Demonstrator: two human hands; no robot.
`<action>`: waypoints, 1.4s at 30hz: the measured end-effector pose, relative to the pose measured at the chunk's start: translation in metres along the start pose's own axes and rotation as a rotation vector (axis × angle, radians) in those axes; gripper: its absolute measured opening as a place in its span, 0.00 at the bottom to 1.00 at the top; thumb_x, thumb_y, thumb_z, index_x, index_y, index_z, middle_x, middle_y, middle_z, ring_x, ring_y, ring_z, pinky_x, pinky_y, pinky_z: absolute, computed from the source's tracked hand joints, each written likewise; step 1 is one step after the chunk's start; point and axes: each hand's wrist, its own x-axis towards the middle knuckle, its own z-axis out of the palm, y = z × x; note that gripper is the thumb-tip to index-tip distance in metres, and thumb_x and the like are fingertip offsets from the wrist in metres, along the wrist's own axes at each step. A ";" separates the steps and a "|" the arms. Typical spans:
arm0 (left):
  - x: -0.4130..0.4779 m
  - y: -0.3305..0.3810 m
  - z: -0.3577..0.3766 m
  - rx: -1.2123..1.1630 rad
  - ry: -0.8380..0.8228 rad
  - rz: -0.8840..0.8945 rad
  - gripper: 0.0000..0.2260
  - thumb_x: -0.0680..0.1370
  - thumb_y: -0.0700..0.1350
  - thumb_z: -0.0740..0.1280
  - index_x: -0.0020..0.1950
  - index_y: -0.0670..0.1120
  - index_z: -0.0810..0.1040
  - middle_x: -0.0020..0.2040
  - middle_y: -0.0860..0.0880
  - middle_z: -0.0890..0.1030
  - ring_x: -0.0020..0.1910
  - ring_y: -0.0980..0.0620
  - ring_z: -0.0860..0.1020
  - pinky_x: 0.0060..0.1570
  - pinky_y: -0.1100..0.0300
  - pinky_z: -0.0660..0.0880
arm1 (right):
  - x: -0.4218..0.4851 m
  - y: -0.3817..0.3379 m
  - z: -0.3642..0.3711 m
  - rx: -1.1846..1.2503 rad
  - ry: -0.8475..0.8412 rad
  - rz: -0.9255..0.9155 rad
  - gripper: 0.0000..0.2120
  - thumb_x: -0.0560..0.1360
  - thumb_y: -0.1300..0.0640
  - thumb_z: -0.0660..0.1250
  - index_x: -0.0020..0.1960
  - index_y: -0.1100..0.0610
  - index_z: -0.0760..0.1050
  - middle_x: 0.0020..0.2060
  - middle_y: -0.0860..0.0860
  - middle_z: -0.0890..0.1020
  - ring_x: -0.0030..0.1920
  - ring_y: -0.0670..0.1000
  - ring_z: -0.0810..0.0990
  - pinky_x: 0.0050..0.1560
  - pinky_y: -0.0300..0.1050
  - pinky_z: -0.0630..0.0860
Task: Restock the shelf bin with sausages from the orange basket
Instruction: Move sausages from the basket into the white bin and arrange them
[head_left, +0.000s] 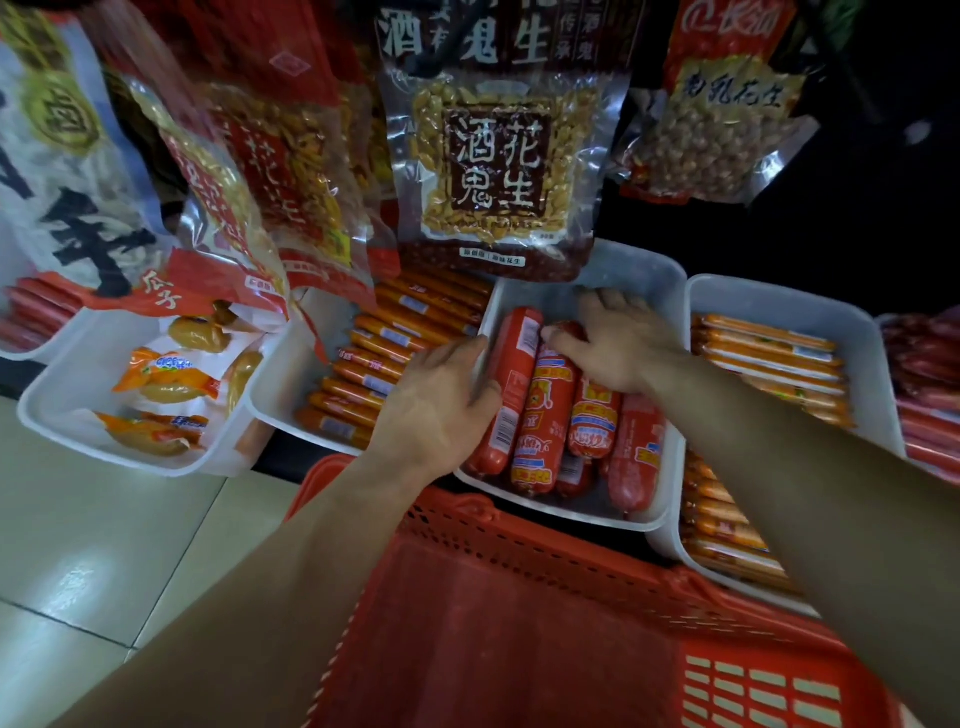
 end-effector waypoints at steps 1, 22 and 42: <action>0.000 0.000 0.002 0.064 0.011 0.040 0.25 0.80 0.52 0.63 0.76 0.48 0.67 0.74 0.49 0.71 0.71 0.47 0.68 0.70 0.52 0.67 | 0.000 0.007 -0.001 0.038 -0.047 0.053 0.42 0.75 0.26 0.48 0.80 0.51 0.55 0.78 0.56 0.61 0.75 0.59 0.65 0.71 0.54 0.64; 0.005 0.014 0.027 0.214 -0.232 0.169 0.31 0.81 0.60 0.59 0.81 0.54 0.55 0.82 0.54 0.43 0.80 0.55 0.43 0.77 0.55 0.39 | -0.002 0.012 -0.008 0.016 -0.155 -0.013 0.38 0.73 0.23 0.45 0.67 0.45 0.74 0.66 0.51 0.79 0.64 0.55 0.77 0.54 0.49 0.71; 0.007 0.015 0.025 0.242 -0.289 0.163 0.32 0.81 0.61 0.57 0.81 0.54 0.50 0.81 0.53 0.38 0.79 0.55 0.39 0.77 0.53 0.38 | -0.005 0.023 -0.002 -0.036 -0.078 -0.125 0.39 0.73 0.23 0.42 0.71 0.46 0.68 0.67 0.51 0.78 0.64 0.55 0.77 0.58 0.51 0.74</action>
